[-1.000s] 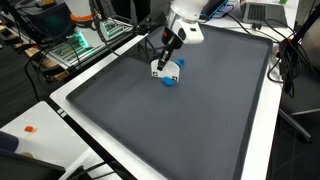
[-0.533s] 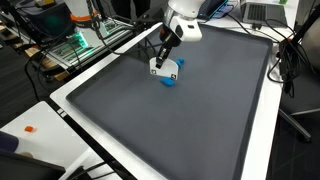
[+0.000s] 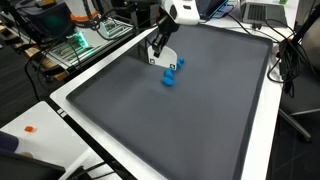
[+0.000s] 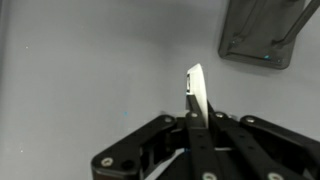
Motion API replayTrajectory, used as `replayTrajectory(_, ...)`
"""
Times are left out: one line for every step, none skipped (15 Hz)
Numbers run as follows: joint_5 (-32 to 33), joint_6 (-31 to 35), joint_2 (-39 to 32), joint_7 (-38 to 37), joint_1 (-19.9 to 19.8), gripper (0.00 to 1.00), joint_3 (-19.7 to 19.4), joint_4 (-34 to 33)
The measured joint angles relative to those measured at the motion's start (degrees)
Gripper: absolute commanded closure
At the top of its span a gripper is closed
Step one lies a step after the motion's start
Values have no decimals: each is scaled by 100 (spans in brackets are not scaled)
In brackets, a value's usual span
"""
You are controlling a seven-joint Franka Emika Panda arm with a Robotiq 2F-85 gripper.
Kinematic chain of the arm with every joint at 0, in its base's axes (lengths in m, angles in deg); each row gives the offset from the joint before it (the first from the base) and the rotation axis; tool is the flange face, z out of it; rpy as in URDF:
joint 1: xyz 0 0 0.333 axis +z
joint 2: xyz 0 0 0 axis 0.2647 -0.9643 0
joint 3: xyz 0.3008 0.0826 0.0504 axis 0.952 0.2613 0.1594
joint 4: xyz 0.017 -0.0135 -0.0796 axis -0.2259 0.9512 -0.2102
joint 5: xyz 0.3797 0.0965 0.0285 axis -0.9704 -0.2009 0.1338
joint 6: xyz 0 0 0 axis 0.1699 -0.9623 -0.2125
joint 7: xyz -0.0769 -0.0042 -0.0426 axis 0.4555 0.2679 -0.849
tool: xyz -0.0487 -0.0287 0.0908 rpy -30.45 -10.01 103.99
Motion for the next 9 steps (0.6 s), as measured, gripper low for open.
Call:
replayTrajectory(-135, -54, 96, -55, -19, 99, 0, 29)
replayTrajectory(-296, -99, 195, -133, -39, 99, 0, 67)
replayTrajectory(-466, -124, 290, -238, -58, 99, -1, 110)
replayTrajectory(-635, -129, 382, -375, -73, 99, -5, 157)
replayTrajectory(-817, -129, 475, -537, -90, 99, -8, 212)
replayTrajectory(-973, -129, 563, -708, -104, 99, -12, 278)
replayTrajectory(-1121, -128, 651, -896, -116, 99, -18, 346)
replayTrajectory(-1268, -123, 734, -1078, -122, 99, -29, 426)
replayTrajectory(-1394, -116, 819, -1279, -127, 99, -39, 508)
